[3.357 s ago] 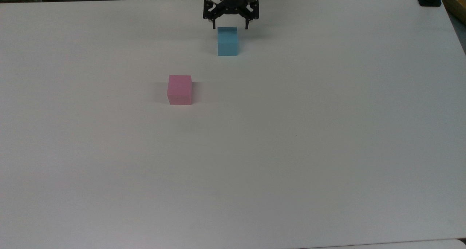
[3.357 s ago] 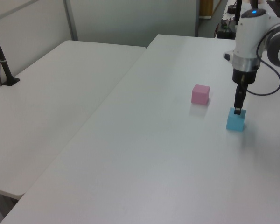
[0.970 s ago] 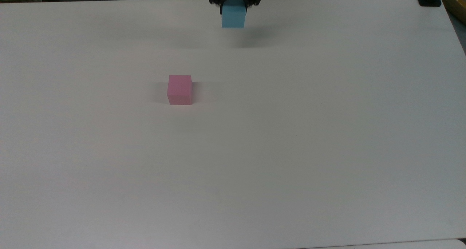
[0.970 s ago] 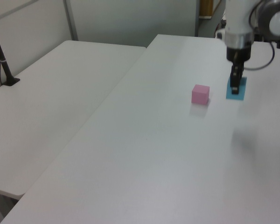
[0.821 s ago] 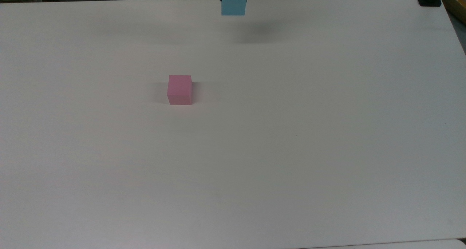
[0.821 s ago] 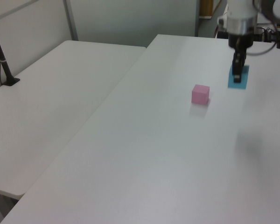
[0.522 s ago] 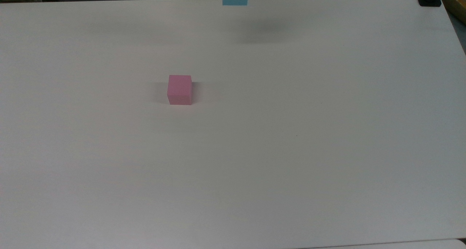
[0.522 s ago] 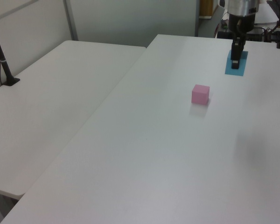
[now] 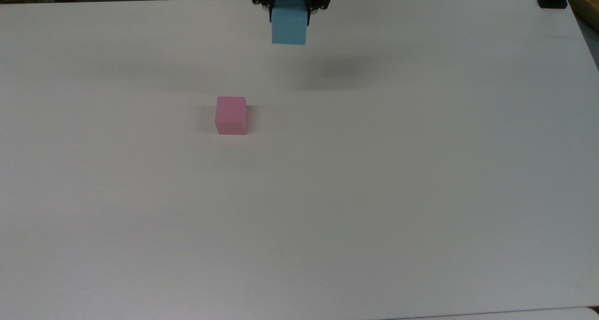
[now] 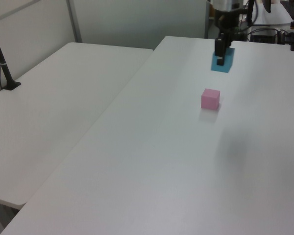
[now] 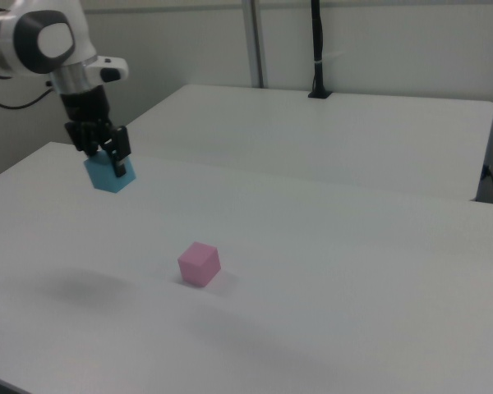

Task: Put blue cube on pink cube
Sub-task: 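Carry the light-blue cube over the pink cube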

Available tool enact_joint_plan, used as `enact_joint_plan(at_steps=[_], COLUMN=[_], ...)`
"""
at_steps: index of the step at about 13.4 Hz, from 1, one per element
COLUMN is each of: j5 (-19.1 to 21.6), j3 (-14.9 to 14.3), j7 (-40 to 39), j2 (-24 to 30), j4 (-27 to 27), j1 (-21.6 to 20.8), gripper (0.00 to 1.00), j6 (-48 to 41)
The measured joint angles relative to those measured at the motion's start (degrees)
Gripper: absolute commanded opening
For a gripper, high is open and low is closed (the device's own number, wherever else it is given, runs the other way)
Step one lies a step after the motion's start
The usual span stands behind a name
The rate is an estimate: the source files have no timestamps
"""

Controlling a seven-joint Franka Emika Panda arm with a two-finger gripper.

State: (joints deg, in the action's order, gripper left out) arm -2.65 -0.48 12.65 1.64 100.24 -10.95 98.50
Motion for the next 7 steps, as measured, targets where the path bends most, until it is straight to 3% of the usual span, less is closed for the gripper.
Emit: enact_joint_plan(at_steps=[4,7], j5=[0.00,0.00], j3=[-0.05,-0.06], j7=[-1.85,-4.47], j2=[-5.58,-7.22], j4=[-6.36,-7.68], j1=[2.38,3.46], gripper=[0.25,0.25], j6=[0.00,0.00])
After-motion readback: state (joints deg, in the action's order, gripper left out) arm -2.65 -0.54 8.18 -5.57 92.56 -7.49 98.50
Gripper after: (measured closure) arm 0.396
